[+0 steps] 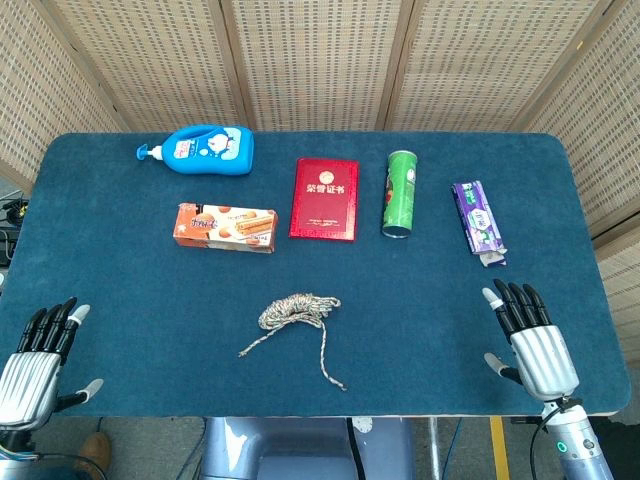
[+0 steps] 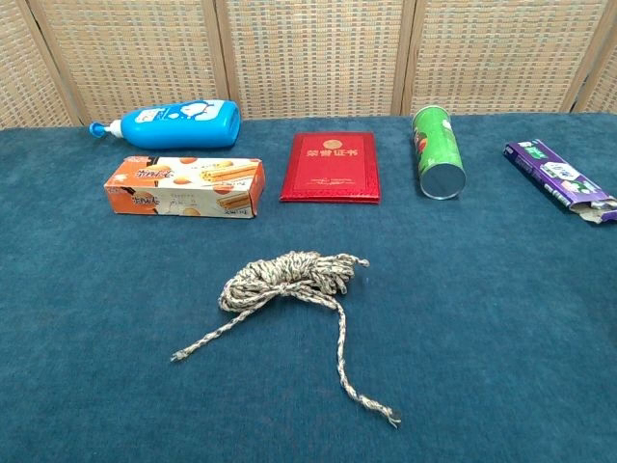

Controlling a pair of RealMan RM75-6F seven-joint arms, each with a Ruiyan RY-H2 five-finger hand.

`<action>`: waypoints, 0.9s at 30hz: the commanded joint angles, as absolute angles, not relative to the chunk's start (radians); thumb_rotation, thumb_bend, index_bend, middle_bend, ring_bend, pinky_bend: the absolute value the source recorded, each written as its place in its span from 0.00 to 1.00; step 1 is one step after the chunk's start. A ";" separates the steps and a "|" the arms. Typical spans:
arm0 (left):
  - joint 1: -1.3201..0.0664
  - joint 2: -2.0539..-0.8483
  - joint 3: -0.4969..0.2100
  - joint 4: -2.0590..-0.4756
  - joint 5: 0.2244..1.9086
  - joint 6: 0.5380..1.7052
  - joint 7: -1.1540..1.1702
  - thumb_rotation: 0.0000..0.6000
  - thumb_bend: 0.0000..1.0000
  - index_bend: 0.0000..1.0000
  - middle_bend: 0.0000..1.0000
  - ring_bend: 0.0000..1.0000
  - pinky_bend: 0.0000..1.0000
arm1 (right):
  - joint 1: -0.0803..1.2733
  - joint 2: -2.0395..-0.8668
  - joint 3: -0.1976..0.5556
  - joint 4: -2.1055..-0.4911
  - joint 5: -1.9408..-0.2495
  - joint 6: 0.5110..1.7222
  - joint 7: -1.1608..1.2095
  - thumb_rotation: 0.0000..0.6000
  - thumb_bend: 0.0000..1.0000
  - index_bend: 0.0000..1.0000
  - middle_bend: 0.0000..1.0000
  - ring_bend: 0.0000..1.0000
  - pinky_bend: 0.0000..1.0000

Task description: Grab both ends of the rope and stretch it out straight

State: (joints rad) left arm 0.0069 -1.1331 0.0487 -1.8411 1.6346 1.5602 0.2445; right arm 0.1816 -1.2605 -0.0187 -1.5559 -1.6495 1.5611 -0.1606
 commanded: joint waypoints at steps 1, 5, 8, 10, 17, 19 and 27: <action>0.008 -1.134 0.049 -1.841 1.634 1.559 0.246 1.00 0.02 0.00 0.00 0.00 0.00 | 0.180 -1.261 -0.017 -1.556 -1.652 1.558 -0.161 1.00 0.00 0.00 0.00 0.00 0.00; 0.007 -1.136 0.047 -1.840 1.633 1.557 0.250 1.00 0.02 0.00 0.00 0.00 0.00 | 0.179 -1.261 -0.018 -1.561 -1.658 1.548 -0.160 1.00 0.00 0.00 0.00 0.00 0.00; 0.005 -1.139 0.044 -1.844 1.627 1.552 0.259 1.00 0.02 0.00 0.00 0.00 0.00 | 0.202 -1.254 -0.026 -1.583 -1.682 1.507 -0.156 1.00 0.00 0.00 0.00 0.00 0.00; 0.003 -1.140 0.043 -1.846 1.622 1.546 0.263 1.00 0.02 0.00 0.00 0.00 0.00 | 0.227 -1.243 -0.029 -1.597 -1.698 1.465 -0.160 1.00 0.04 0.00 0.00 0.00 0.00; -0.006 -1.152 0.022 -1.854 1.578 1.528 0.291 1.00 0.02 0.00 0.00 0.00 0.00 | 0.430 -1.185 -0.038 -1.700 -1.778 1.156 -0.162 1.00 0.78 0.05 0.00 0.00 0.00; -0.009 -1.155 0.017 -1.858 1.566 1.522 0.298 1.00 0.02 0.00 0.00 0.00 0.00 | 0.475 -1.184 -0.035 -1.721 -1.789 1.091 -0.169 1.00 0.89 0.09 0.00 0.00 0.00; -0.024 -1.164 0.001 -1.860 1.516 1.492 0.321 1.00 0.02 0.00 0.00 0.00 0.00 | 0.623 -1.240 -0.004 -1.718 -1.805 0.905 -0.194 1.00 1.00 0.25 0.00 0.00 0.00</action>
State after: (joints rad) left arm -0.0218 -1.1625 0.0028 -1.8598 1.5198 1.4954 0.3184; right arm 0.5959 -1.2226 -0.0145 -1.7180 -1.7963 0.9355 -0.1843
